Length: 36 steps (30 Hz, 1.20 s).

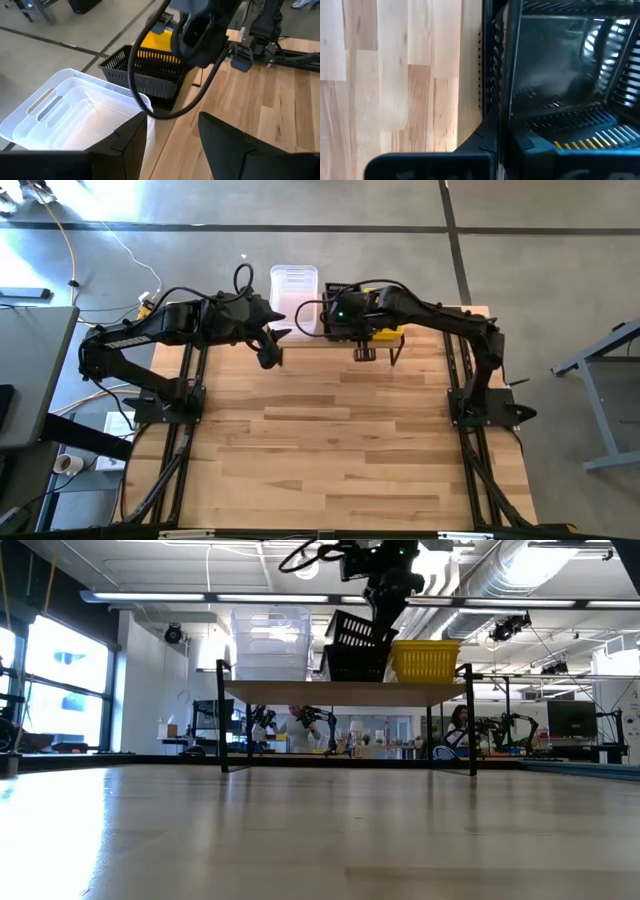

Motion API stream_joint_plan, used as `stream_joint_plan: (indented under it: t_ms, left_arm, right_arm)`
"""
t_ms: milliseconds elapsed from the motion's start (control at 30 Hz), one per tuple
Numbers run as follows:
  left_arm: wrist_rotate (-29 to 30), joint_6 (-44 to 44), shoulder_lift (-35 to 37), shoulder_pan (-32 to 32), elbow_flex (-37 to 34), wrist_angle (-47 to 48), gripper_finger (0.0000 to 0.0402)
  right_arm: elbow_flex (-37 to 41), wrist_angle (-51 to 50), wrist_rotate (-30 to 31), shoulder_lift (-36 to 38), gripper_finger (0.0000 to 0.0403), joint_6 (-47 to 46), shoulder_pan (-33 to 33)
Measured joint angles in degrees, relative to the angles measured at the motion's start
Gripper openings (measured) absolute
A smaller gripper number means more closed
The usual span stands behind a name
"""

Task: Stack baskets on shelf by color
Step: Stack the black bin on top of the black bin

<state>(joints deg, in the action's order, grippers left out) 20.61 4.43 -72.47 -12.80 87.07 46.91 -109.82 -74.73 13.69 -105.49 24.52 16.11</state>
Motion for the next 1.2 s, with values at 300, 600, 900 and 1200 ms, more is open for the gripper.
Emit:
stream_joint_plan:
  t_ms: [300, 600, 900, 1200]
  left_arm:
    - [0.58, -0.07, 0.00, 0.00, 0.00, 0.01, 0.0167]
    - [0.59, -0.09, 0.00, 0.00, 0.00, 0.01, 0.0167]
    - [0.58, -0.09, 0.00, 0.00, 0.00, 0.03, 0.0167]
    - [0.58, -0.13, 0.00, 0.00, 0.00, 0.20, 0.0167]
  right_arm:
    - [0.02, 0.72, 1.74, -2.07, 0.0000, -0.31, 0.87]
    - [0.02, 1.65, 0.65, -1.97, 0.0000, -1.80, 1.17]
    - [0.02, 1.72, 0.21, -1.97, 0.0003, -5.08, 1.17]
    - [-2.93, 1.26, -0.70, -1.99, 0.0072, -6.26, 1.15]
